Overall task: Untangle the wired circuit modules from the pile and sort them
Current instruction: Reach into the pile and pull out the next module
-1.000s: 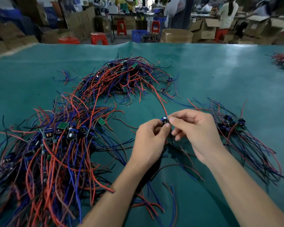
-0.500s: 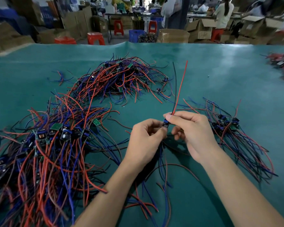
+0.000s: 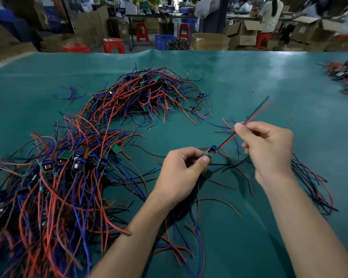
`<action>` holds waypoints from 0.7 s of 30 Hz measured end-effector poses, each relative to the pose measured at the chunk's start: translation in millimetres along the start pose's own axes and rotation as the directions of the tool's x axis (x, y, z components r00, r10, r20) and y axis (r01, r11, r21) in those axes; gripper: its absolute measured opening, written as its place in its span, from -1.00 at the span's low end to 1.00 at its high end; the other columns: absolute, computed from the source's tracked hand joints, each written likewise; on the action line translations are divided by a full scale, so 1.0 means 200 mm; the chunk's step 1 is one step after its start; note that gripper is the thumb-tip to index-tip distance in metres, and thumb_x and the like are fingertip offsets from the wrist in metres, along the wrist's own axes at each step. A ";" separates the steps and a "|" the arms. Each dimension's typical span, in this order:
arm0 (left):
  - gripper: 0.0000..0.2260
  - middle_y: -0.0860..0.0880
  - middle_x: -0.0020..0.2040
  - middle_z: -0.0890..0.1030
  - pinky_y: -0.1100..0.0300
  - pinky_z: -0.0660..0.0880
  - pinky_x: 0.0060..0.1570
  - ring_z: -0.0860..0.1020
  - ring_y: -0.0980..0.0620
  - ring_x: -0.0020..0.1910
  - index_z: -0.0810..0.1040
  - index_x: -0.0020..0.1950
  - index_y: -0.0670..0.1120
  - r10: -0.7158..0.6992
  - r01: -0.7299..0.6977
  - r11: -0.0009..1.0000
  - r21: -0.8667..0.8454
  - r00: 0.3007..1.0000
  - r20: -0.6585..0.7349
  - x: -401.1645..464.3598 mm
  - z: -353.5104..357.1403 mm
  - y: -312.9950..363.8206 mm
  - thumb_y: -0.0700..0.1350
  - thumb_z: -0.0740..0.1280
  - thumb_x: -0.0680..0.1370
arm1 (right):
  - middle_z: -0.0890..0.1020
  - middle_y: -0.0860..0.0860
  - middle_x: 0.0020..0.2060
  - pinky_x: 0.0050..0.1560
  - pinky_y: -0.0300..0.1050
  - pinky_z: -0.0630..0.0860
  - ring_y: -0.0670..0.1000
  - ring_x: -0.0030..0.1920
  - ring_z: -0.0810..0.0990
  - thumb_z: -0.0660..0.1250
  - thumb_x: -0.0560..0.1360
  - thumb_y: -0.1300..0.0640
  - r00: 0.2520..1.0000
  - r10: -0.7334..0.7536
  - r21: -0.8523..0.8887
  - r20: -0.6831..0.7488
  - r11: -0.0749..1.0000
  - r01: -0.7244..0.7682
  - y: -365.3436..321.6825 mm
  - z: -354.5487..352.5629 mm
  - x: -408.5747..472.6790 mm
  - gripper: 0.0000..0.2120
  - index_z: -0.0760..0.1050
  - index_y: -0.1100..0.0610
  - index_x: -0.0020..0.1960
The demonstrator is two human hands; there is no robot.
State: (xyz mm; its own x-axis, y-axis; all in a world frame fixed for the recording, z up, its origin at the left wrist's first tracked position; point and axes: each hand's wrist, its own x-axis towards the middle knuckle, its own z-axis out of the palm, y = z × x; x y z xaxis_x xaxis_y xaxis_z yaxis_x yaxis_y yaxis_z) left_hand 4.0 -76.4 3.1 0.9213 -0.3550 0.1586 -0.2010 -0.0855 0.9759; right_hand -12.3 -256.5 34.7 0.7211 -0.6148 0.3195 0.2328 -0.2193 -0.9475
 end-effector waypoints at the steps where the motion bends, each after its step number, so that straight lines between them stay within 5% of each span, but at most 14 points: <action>1: -0.84 0.09 -0.36 0.56 0.28 0.40 -0.27 0.44 0.15 -0.36 0.64 -0.20 -0.05 0.006 -0.006 1.000 -0.002 1.000 0.010 0.00 0.00 0.01 -0.20 0.40 0.57 | 0.53 -0.14 -0.52 -0.46 -0.26 0.36 -0.15 -0.52 0.42 0.53 0.48 0.20 0.999 -0.014 0.018 -0.034 1.000 0.015 -0.01 -0.02 0.01 -0.73 0.65 -0.02 -0.37; 7: -0.89 0.04 -0.34 0.57 0.21 0.40 -0.26 0.43 0.13 -0.36 0.65 -0.15 -0.11 0.040 -0.042 0.992 0.117 0.999 0.023 -0.01 0.00 0.01 -0.18 0.40 0.57 | 0.55 -0.14 -0.50 -0.53 -0.26 0.32 -0.16 -0.57 0.40 0.47 0.54 0.22 0.944 0.103 0.206 -0.312 0.978 -0.039 -0.02 -0.12 0.08 -0.80 0.58 0.05 -0.24; 11: -0.91 -0.01 -0.32 0.62 0.29 0.44 -0.23 0.49 0.12 -0.33 0.63 -0.10 -0.15 0.047 -0.035 0.995 0.092 0.990 -0.130 0.00 0.00 0.00 -0.20 0.37 0.58 | 0.55 -0.01 -0.38 -0.58 -0.25 0.20 -0.14 -0.61 0.36 0.39 0.57 0.17 0.855 0.228 0.287 -0.465 0.953 -0.097 -0.03 -0.19 0.11 -0.75 0.47 0.04 -0.26; 13: -0.91 0.01 -0.31 0.64 0.38 0.44 -0.24 0.52 0.19 -0.34 0.62 -0.09 -0.15 0.041 -0.028 0.998 0.063 0.979 -0.199 0.00 0.00 0.00 -0.21 0.35 0.59 | 0.57 -0.04 -0.45 -0.58 -0.28 0.15 -0.12 -0.59 0.36 0.39 0.54 0.17 0.895 0.272 0.258 -0.354 0.948 -0.186 -0.03 -0.18 0.12 -0.75 0.50 0.07 -0.30; 16: -0.92 0.02 -0.28 0.67 0.44 0.45 -0.22 0.58 0.25 -0.32 0.60 -0.09 -0.14 0.030 -0.027 1.000 0.014 0.975 -0.219 0.00 0.01 0.00 -0.26 0.35 0.58 | 0.63 -0.03 -0.45 -0.61 -0.29 0.17 -0.09 -0.53 0.42 0.43 0.55 0.12 0.966 0.254 0.031 0.037 0.966 -0.256 -0.02 -0.08 0.05 -0.80 0.62 0.13 -0.25; 19: -0.87 -0.04 -0.20 0.70 0.38 0.50 -0.13 0.61 0.16 -0.24 0.61 -0.08 -0.12 0.065 -0.065 0.998 0.010 0.982 -0.176 0.00 0.00 0.00 -0.34 0.36 0.54 | 0.69 -0.04 -0.34 -0.52 -0.31 0.34 -0.14 -0.42 0.52 0.50 0.50 0.01 0.920 0.116 -0.161 0.373 0.985 -0.059 -0.01 0.05 -0.07 -0.85 0.70 0.04 -0.20; 21: -0.89 -0.05 -0.18 0.71 0.33 0.52 -0.11 0.60 0.14 -0.24 0.64 -0.05 -0.16 0.086 -0.084 0.996 0.017 0.986 -0.142 0.00 0.00 0.01 -0.34 0.38 0.53 | 0.70 -0.06 -0.32 -0.32 -0.14 0.51 -0.14 -0.33 0.56 0.53 0.48 0.03 0.875 0.042 -0.173 0.482 0.984 0.048 0.00 0.10 -0.11 -0.93 0.69 -0.05 -0.19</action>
State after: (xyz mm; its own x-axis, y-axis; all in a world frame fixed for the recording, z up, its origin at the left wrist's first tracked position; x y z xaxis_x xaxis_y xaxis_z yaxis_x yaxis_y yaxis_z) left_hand 3.6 -76.3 4.7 0.9384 -0.2255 0.2617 -0.2838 -0.0713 0.9562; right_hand -16.1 -227.7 27.6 0.9552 -0.1824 0.2329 0.1511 -0.3762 -0.9141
